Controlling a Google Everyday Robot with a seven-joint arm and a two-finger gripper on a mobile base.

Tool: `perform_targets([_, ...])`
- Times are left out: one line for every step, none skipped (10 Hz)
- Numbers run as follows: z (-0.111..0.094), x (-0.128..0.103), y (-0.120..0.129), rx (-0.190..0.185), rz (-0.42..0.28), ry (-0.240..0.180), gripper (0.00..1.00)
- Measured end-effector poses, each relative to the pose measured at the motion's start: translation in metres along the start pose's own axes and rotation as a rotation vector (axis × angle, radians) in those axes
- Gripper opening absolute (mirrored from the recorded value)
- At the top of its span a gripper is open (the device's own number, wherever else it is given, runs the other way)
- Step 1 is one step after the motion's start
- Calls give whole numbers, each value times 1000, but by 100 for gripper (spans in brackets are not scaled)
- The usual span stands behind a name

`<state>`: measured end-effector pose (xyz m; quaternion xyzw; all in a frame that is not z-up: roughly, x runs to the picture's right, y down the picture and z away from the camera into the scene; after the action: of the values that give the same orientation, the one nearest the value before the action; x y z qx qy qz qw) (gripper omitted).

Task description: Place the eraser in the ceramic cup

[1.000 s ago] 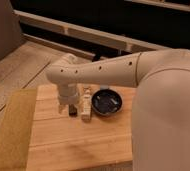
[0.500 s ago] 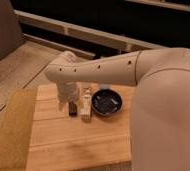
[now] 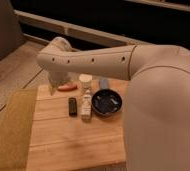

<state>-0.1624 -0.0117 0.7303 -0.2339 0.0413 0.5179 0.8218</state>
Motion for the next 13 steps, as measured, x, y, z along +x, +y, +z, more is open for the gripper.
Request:
perform_targets([12,-8,-9,-41,-9,-10,65])
perform_targets([23,-11,-15,-67,-13,-3,65])
perform_targets([37,-11,-20,-95,-15,16,65])
perform_targets([56,-9,-21,-120,-24,51,65])
perform_targets([71,-6,-21,-130,-32,87,65])
perform_targets([83,-5,-20,-134,-37,116,65])
perform_targets([97,-5,-18,-130,-39,153,65])
perform_targets([110,-5,-16,-124,-38,186,65])
perform_targets([120,-5,-18,-115,-30,214,65])
perform_targets([129,-4,-21,-102,-15,245,65])
perform_targets([137,-6,-23,-93,1,264,65])
perform_targets([147,-1,-27,-75,23,299,65])
perform_targets([156,3,-31,-57,47,329,65])
